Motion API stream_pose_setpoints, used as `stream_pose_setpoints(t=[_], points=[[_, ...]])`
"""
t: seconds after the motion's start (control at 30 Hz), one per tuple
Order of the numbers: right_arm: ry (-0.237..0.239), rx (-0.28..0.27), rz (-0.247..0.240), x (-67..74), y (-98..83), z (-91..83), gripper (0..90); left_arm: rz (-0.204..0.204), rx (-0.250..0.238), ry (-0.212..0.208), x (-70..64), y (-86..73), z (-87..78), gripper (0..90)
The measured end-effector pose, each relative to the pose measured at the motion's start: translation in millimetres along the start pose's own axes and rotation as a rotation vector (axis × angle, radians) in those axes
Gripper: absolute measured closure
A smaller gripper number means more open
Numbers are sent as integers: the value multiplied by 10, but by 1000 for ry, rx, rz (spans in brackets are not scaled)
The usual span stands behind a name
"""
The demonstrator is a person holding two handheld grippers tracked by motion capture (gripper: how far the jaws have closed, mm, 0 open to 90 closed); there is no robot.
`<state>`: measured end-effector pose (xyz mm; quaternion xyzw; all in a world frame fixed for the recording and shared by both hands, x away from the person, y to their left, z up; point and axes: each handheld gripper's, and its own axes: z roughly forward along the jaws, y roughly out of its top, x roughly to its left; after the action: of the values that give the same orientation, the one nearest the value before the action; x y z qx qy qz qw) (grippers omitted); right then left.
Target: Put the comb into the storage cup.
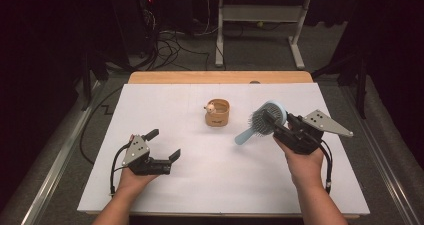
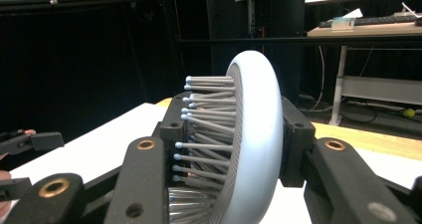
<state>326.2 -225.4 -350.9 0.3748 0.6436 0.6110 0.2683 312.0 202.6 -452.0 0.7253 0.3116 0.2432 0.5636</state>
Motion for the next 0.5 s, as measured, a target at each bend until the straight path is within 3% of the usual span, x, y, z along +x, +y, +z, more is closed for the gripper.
stream_pose_setpoints(t=[0.5], points=[[-2,-25,-15,24,162,155,600,-3,-5,6,41,4,-39,0]])
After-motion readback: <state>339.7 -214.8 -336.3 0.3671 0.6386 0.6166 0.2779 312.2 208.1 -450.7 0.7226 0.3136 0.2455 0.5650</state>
